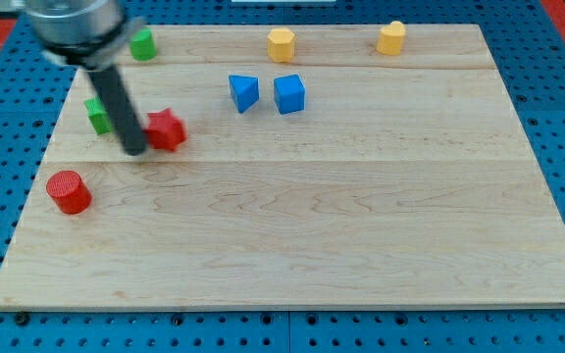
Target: Slide red star to the center
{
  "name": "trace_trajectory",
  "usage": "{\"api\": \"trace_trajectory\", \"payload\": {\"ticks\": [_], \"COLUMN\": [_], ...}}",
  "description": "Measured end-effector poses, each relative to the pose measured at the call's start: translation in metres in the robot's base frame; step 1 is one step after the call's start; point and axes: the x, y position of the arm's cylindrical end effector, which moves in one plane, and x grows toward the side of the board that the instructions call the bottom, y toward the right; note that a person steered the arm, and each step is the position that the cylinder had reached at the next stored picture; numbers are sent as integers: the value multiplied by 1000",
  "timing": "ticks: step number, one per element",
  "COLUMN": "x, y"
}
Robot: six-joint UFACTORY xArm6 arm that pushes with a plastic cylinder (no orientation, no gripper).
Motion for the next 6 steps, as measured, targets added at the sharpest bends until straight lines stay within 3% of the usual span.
{"api": "trace_trajectory", "payload": {"ticks": [1, 2, 3, 4, 5, 6], "x": [-1, -38, -54, -37, 25, 8], "y": [16, -45, -46, 42, 98, 27]}}
